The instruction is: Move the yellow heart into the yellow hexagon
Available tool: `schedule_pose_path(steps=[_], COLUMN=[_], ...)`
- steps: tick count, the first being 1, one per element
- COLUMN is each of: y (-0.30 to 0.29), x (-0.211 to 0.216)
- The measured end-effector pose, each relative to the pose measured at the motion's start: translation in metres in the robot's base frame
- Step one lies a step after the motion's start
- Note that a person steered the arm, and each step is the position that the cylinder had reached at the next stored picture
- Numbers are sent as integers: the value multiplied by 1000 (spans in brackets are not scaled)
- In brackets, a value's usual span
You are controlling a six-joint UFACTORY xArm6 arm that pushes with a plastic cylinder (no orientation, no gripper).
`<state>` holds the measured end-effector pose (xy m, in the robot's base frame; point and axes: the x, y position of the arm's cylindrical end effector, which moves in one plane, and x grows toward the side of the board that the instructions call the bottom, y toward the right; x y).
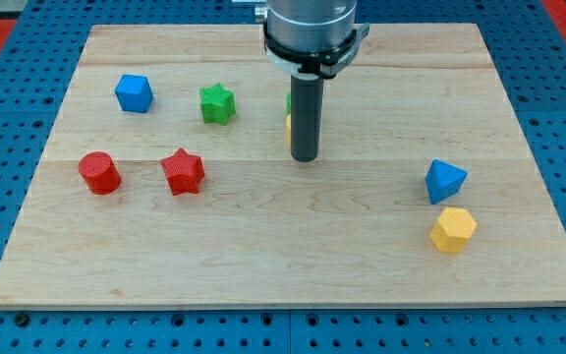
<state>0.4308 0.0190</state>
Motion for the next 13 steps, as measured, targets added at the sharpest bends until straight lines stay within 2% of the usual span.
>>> schedule_pose_path(steps=[1,2,3,4,6,7,8,10,11,12,13], y=[-51,-42,-4,33,62,81,72,107,104,59,13], x=[-3,-35,-52,-29,17,25,-7,41,59,42,58])
